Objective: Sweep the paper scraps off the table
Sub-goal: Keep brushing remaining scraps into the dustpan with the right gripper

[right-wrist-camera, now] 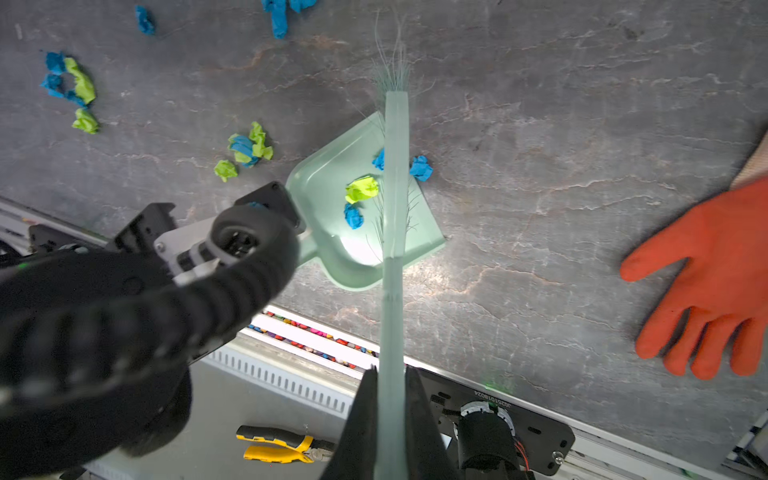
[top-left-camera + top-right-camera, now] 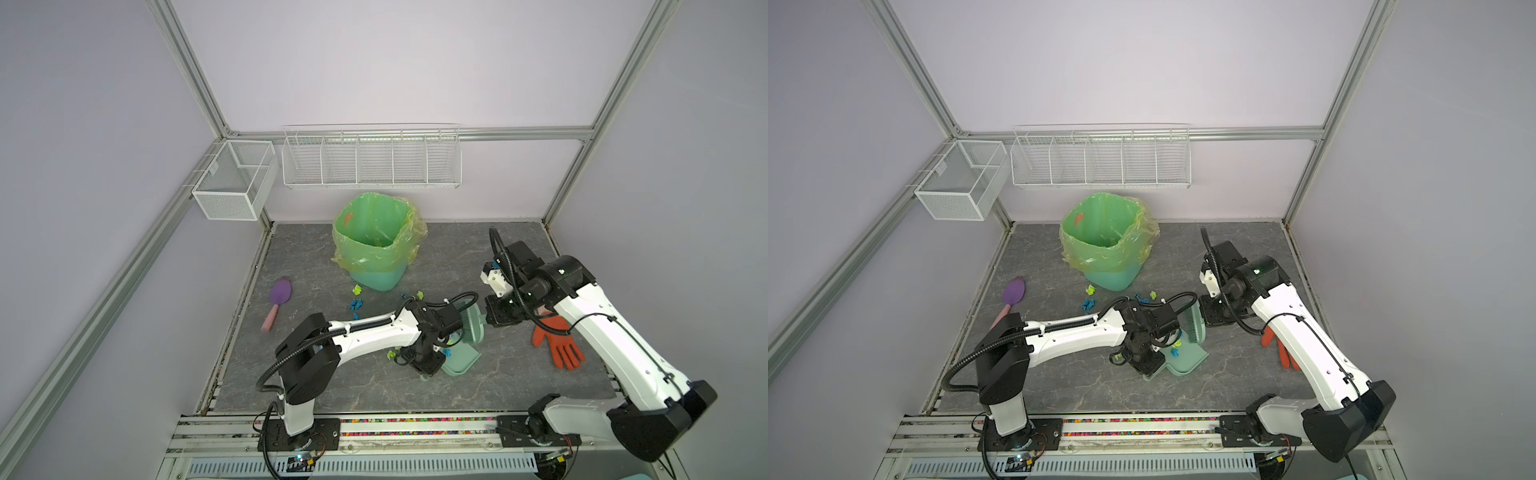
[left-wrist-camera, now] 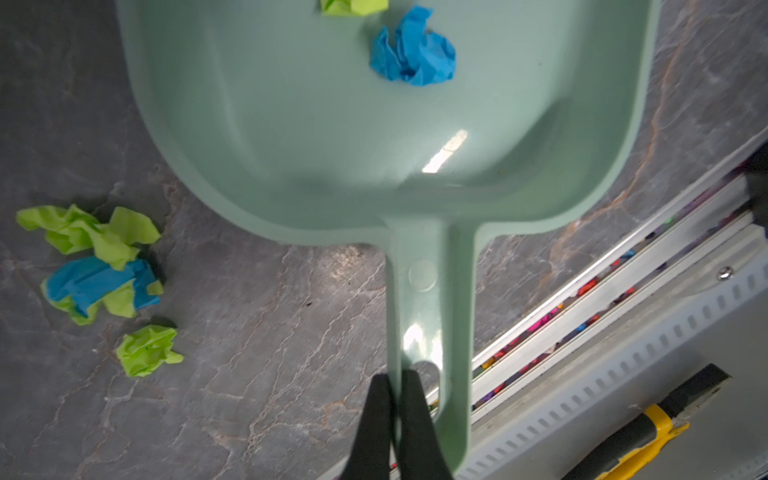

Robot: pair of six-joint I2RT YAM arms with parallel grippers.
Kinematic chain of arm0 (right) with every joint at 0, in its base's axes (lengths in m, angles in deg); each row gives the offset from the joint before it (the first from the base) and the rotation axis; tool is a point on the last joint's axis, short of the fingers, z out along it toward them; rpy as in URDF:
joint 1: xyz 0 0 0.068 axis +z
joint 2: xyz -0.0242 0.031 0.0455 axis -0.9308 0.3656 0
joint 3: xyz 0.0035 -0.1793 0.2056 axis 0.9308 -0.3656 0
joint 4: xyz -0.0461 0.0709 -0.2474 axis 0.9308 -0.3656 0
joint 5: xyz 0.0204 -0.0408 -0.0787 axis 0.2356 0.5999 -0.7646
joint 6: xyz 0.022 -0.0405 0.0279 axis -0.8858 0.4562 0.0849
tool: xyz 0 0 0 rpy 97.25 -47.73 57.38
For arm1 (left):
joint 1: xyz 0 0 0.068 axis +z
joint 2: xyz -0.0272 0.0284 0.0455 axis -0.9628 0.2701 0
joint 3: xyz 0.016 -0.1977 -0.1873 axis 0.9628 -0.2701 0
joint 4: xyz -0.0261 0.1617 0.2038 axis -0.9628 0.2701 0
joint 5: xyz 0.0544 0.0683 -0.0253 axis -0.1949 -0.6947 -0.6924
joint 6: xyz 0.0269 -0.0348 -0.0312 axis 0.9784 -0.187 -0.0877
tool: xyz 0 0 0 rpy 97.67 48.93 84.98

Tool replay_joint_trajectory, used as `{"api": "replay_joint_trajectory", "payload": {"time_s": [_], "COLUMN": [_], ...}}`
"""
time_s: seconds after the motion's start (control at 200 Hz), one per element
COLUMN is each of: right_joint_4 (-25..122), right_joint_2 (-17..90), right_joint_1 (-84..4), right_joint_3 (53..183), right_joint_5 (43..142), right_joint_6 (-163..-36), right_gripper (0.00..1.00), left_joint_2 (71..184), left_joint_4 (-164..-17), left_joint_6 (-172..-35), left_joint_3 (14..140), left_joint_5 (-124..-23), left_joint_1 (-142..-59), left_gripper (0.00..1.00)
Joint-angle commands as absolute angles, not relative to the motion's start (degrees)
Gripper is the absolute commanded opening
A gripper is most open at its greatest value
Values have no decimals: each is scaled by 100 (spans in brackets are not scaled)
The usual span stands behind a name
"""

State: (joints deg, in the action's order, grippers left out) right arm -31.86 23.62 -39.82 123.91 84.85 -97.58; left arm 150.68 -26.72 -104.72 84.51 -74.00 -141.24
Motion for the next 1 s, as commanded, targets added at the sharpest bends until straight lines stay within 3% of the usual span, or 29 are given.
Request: {"api": "replay_joint_trajectory", "payload": {"time_s": [0.0, 0.235, 0.46, 1.0], "right_joint_4": [-3240, -3484, -3291, -3097], "right_joint_2": [2616, 3400, 3852, 3335], "right_joint_1": [-4086, -4061, -4018, -3700], "right_joint_3": [12508, 13055, 13027, 12492], "right_joint_5": [8070, 7548, 7626, 8978], "right_joint_6": [-9702, -9375, -9157, -8737], "right_gripper": [7, 7, 7, 7], "left_joint_2": [15092, 15115, 15135, 15226], "left_joint_4": [-2688, -2670, -2675, -2657], "left_joint_6": [-10501, -10485, -10467, -10417], "left_joint_3": [8584, 8609, 8629, 8734], "left_joint_5": [-7407, -7419, -7190, -7071], "left_joint_1": [-14149, -14120, -14050, -13944], "left_gripper": [0, 0, 0, 0]}}
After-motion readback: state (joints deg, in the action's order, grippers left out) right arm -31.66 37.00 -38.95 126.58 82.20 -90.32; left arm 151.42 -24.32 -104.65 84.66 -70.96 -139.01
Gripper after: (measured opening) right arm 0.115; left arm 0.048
